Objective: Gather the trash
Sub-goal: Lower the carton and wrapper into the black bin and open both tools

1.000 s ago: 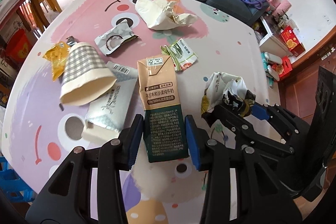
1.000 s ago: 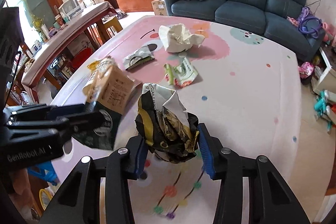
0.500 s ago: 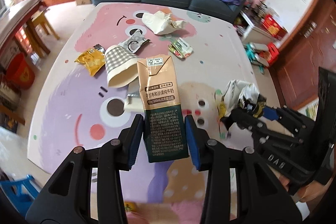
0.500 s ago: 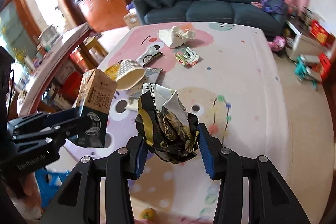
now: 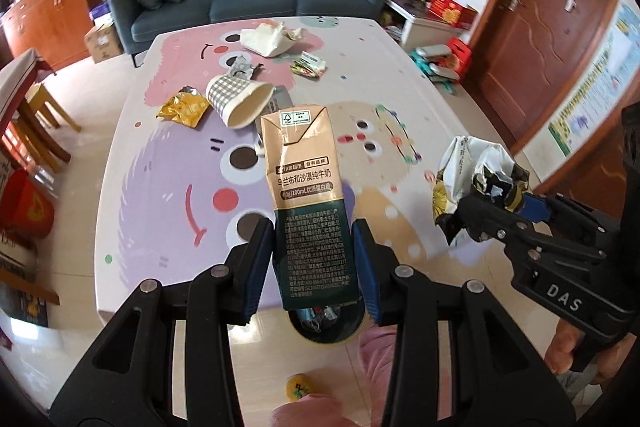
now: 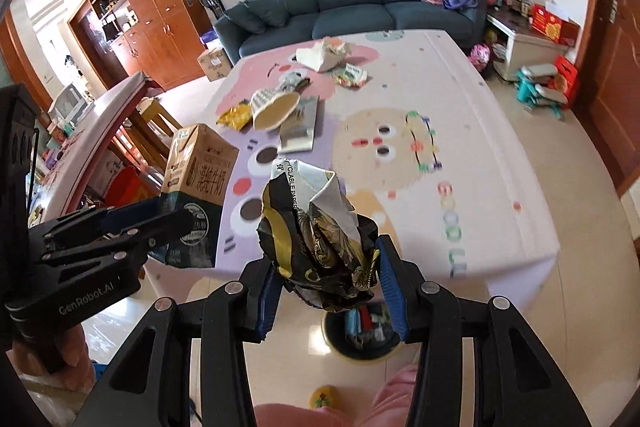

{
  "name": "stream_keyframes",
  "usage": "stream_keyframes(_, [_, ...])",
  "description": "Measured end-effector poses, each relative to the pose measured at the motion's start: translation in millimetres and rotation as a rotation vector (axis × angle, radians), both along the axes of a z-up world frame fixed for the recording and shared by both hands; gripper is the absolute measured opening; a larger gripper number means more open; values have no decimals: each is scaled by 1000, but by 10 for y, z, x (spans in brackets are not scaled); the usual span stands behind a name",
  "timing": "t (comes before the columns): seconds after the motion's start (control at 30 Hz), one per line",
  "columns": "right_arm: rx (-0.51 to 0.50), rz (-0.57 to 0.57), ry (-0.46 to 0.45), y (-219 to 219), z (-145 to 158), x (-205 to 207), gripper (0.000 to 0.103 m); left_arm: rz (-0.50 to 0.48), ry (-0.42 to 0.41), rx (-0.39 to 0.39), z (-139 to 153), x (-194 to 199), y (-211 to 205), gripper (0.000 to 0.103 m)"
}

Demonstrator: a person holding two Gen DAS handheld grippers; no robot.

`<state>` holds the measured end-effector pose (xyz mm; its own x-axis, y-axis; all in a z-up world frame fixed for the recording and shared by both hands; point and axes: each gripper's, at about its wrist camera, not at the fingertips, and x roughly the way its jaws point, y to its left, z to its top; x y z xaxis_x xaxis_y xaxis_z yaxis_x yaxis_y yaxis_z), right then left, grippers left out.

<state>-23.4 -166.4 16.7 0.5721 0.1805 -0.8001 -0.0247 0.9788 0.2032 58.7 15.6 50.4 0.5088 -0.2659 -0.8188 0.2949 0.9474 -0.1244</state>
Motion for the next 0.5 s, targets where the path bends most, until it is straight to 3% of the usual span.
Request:
stream_keyframes(0.27, [6, 11, 68, 74, -132, -380, 44, -44, 25, 4, -42, -456, 91, 37])
stream_keyframes(0.5, [23, 52, 156, 36, -646, -425, 44, -25, 83, 19, -324, -644, 20, 37])
